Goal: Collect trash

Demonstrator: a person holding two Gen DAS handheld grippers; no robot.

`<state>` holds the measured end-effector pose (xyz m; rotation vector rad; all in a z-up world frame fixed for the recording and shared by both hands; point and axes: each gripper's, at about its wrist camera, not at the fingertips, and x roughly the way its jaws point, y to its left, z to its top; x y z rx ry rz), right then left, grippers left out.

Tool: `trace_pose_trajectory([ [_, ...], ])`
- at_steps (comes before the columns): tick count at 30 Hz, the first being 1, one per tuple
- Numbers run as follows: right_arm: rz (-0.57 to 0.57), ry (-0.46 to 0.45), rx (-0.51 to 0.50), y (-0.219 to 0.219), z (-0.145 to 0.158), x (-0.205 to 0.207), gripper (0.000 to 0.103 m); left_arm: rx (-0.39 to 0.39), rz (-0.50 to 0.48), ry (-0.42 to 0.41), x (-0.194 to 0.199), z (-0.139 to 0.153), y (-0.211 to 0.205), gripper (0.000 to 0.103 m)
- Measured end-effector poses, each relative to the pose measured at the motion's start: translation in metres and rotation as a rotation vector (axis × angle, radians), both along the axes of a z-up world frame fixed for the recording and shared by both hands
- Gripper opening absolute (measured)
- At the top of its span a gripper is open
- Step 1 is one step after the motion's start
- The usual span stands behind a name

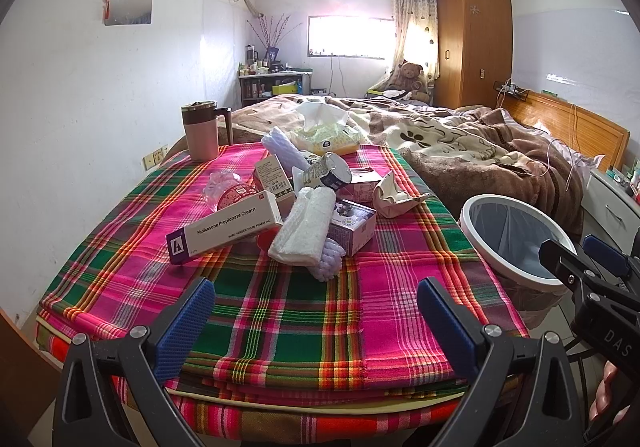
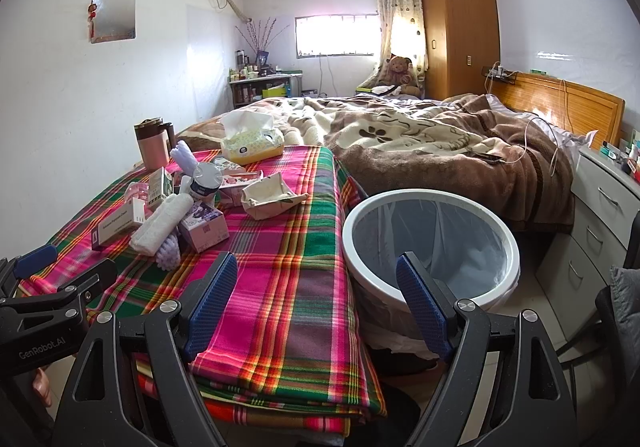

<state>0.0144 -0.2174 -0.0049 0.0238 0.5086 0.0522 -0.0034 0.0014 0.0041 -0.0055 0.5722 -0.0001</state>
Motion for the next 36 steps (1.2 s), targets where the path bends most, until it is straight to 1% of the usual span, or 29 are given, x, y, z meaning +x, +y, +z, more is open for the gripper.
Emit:
trace_pose_trajectory([
  [27, 0.0, 0.009, -0.002, -0.001, -0.001, 0.001, 0.083, -0.003, 0.0, 0.011, 0.005, 0.0, 0.004, 0.102],
  [33, -0.004, 0.027, -0.001, -0.001, -0.006, 0.009, 0.083, -0.014, -0.027, 0.029, 0.011, -0.006, 0.009, 0.102],
  [36, -0.004, 0.036, 0.017, -0.002, -0.009, 0.014, 0.083, -0.022, -0.039, 0.033, 0.014, -0.009, 0.019, 0.102],
])
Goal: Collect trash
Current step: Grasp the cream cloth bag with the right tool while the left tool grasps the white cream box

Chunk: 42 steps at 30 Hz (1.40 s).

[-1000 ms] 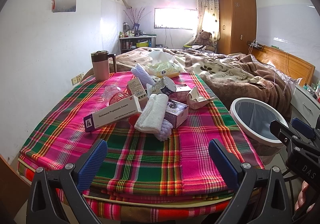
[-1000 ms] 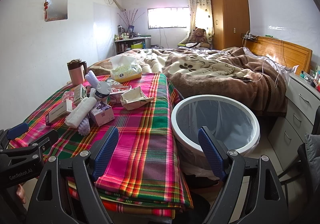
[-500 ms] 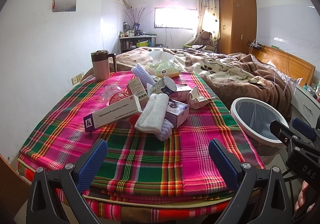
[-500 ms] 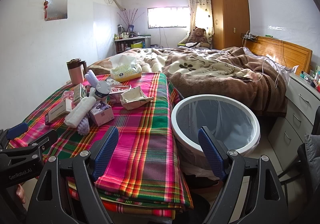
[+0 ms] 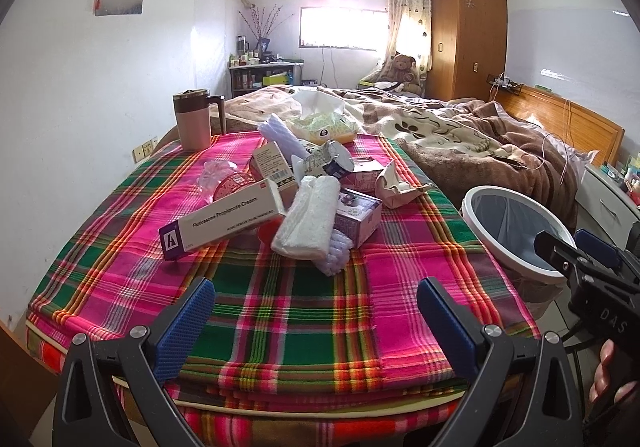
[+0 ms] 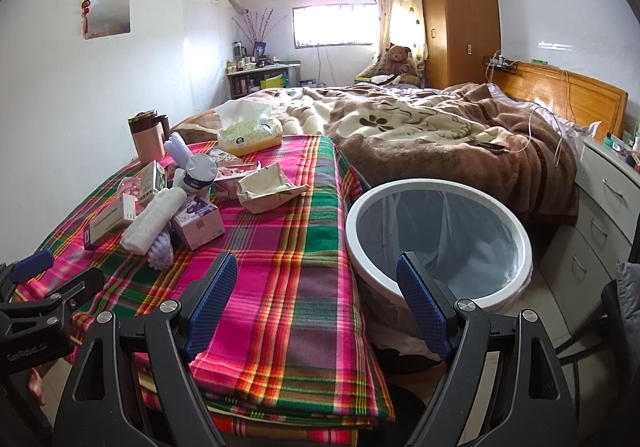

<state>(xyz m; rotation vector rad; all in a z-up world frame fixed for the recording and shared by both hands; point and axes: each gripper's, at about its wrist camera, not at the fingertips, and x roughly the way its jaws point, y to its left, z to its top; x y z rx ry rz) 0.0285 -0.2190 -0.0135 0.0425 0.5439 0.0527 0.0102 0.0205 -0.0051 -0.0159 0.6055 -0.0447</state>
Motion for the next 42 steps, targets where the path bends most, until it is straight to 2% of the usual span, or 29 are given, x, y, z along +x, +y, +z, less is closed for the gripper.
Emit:
trace_pose_trajectory([
  [5, 0.0, 0.015, 0.008, 0.003, -0.003, 0.014, 0.083, -0.018, 0.008, 0.017, 0.012, -0.004, 0.024, 0.102],
  [12, -0.009, 0.04, 0.039, 0.007, -0.005, 0.044, 0.083, 0.053, 0.04, 0.03, 0.045, -0.007, 0.058, 0.102],
  [18, -0.009, 0.058, 0.049, 0.016, -0.005, 0.072, 0.083, 0.074, 0.041, 0.057, 0.073, -0.013, 0.085, 0.098],
  [21, 0.005, 0.099, 0.094, 0.018, -0.008, 0.09, 0.078, 0.096, 0.026, 0.067, 0.085, -0.016, 0.096, 0.098],
  [25, 0.026, 0.142, 0.134, 0.022, -0.015, 0.11, 0.073, 0.088, -0.015, 0.081, 0.097, -0.017, 0.105, 0.098],
  [28, 0.022, 0.171, 0.136, 0.026, -0.019, 0.124, 0.069, 0.155, -0.037, 0.079, 0.106, -0.018, 0.104, 0.098],
  [31, 0.028, 0.201, 0.136, 0.031, -0.023, 0.133, 0.069, 0.135, -0.082, 0.101, 0.115, -0.02, 0.106, 0.098],
  [34, 0.038, 0.226, 0.144, 0.033, -0.026, 0.14, 0.068, 0.166, -0.117, 0.096, 0.118, -0.023, 0.101, 0.098],
  [37, 0.036, 0.25, 0.166, 0.033, -0.028, 0.15, 0.063, 0.146, -0.166, 0.116, 0.124, -0.026, 0.098, 0.098],
  [42, 0.021, 0.288, 0.193, 0.032, -0.032, 0.167, 0.06, 0.163, -0.222, 0.15, 0.125, -0.036, 0.086, 0.098],
])
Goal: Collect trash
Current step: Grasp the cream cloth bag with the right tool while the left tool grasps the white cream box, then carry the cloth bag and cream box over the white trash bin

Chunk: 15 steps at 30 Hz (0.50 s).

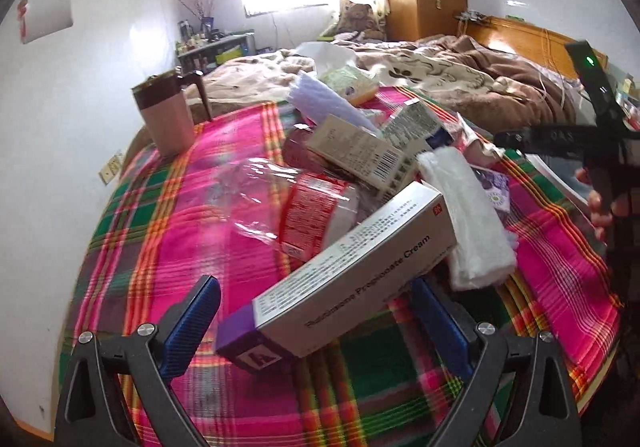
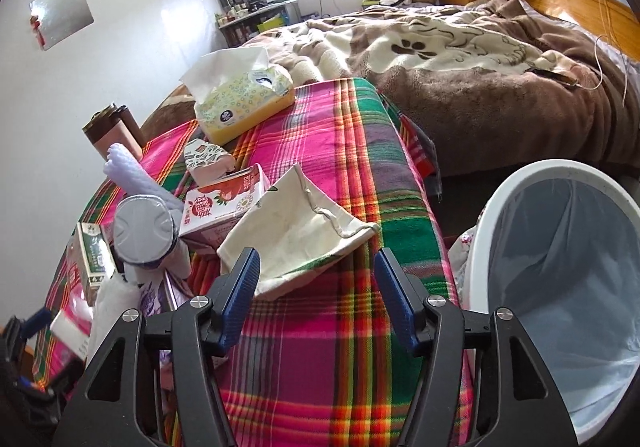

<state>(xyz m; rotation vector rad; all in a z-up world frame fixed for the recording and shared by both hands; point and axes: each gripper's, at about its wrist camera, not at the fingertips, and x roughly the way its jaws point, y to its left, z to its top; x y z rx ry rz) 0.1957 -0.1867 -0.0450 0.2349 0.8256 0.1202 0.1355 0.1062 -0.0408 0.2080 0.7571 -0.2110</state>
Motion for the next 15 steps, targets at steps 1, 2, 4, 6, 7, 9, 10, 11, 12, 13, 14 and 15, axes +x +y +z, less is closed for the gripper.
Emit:
trace_pose_trajectory([
  [1, 0.001, 0.009, 0.013, 0.0, -0.001, 0.002, 0.059, 0.001, -0.012, 0.006, 0.0, -0.002, -0.003, 0.097],
  [2, 0.001, 0.017, 0.025, 0.0, -0.002, 0.005, 0.058, 0.002, -0.019, 0.01, 0.0, -0.004, -0.006, 0.097],
  [4, -0.005, 0.031, 0.033, 0.001, -0.004, 0.009, 0.057, 0.004, -0.022, 0.017, 0.0, -0.007, -0.009, 0.096],
  [6, -0.012, 0.051, 0.045, 0.0, -0.007, 0.014, 0.052, 0.005, -0.022, 0.017, 0.0, -0.009, -0.01, 0.094],
  [7, -0.013, 0.057, 0.049, 0.0, -0.008, 0.015, 0.049, 0.008, -0.022, 0.016, 0.0, -0.009, -0.01, 0.093],
  [9, -0.012, 0.068, 0.041, 0.0, -0.01, 0.018, 0.043, 0.015, -0.021, 0.018, 0.001, -0.009, -0.008, 0.089],
  [10, -0.009, 0.074, 0.042, 0.001, -0.011, 0.019, 0.039, 0.021, -0.018, 0.019, 0.0, -0.009, -0.007, 0.086],
  [11, -0.005, 0.078, 0.046, 0.001, -0.013, 0.02, 0.035, 0.027, -0.018, 0.02, 0.0, -0.009, -0.005, 0.084],
  [12, -0.004, 0.082, 0.051, 0.0, -0.014, 0.021, 0.03, 0.03, -0.018, 0.019, -0.001, -0.008, -0.005, 0.084],
  [13, -0.004, 0.084, 0.057, 0.0, -0.015, 0.02, 0.028, 0.03, -0.017, 0.018, -0.002, -0.008, -0.004, 0.082],
  [14, -0.003, 0.08, 0.063, -0.001, -0.015, 0.02, 0.026, 0.03, -0.017, 0.018, -0.003, -0.007, -0.003, 0.081],
  [15, 0.0, 0.076, 0.064, 0.0, -0.014, 0.019, 0.022, 0.027, -0.015, 0.016, -0.003, -0.007, -0.003, 0.078],
])
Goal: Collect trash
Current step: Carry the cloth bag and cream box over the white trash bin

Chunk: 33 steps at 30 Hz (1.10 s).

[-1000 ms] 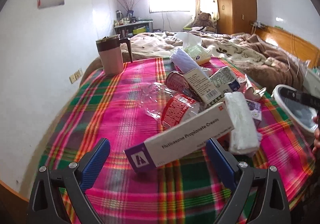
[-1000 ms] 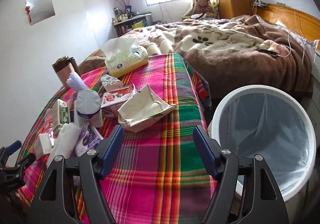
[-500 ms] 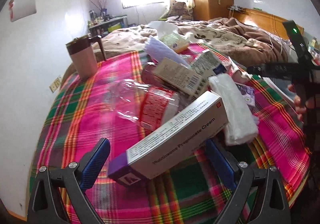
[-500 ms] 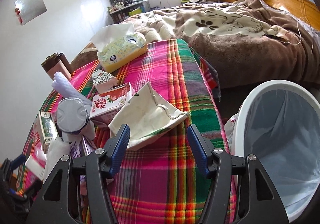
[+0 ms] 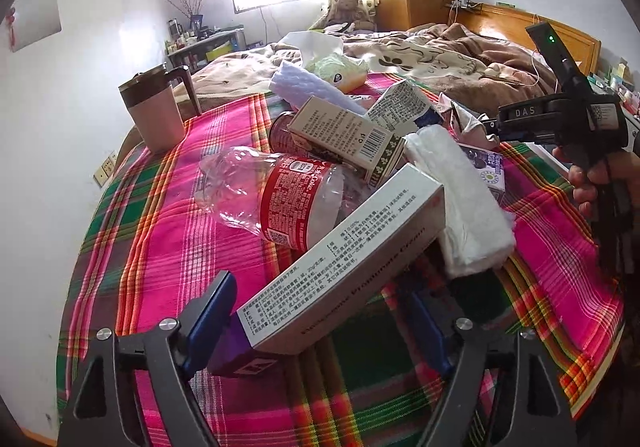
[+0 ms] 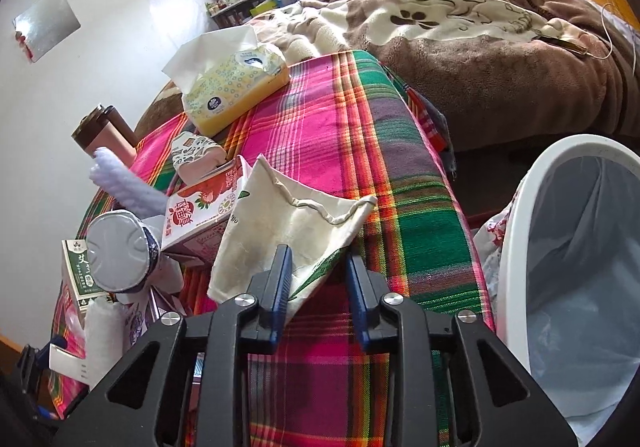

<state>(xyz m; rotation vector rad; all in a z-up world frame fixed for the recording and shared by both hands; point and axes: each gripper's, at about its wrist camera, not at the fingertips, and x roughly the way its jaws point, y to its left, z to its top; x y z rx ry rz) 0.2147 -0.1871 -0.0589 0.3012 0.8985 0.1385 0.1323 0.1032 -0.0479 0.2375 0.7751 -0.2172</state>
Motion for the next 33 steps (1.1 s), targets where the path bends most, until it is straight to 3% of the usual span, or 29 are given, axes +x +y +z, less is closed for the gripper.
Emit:
trace_pose_trajectory([
  [2, 0.008, -0.013, -0.009, 0.001, 0.002, -0.001, 0.017, -0.005, 0.01, -0.011, -0.002, 0.002, 0.001, 0.067],
  [6, 0.003, -0.033, -0.005, -0.002, 0.004, -0.005, 0.009, -0.044, 0.028, -0.021, -0.003, 0.007, 0.004, 0.058],
  [9, 0.0, -0.041, 0.011, -0.006, 0.005, -0.008, 0.008, -0.051, 0.039, -0.025, -0.006, 0.008, 0.004, 0.054],
  [13, 0.007, -0.052, 0.028, -0.01, 0.006, -0.015, 0.008, -0.105, 0.037, -0.003, -0.007, 0.01, 0.006, 0.042],
  [26, 0.048, -0.077, 0.071, -0.023, 0.011, -0.044, 0.007, -0.154, 0.059, 0.055, -0.018, 0.013, -0.016, 0.042],
  [33, 0.044, -0.08, 0.075, -0.027, 0.009, -0.053, 0.007, -0.123, 0.038, 0.066, -0.006, 0.004, -0.021, 0.042],
])
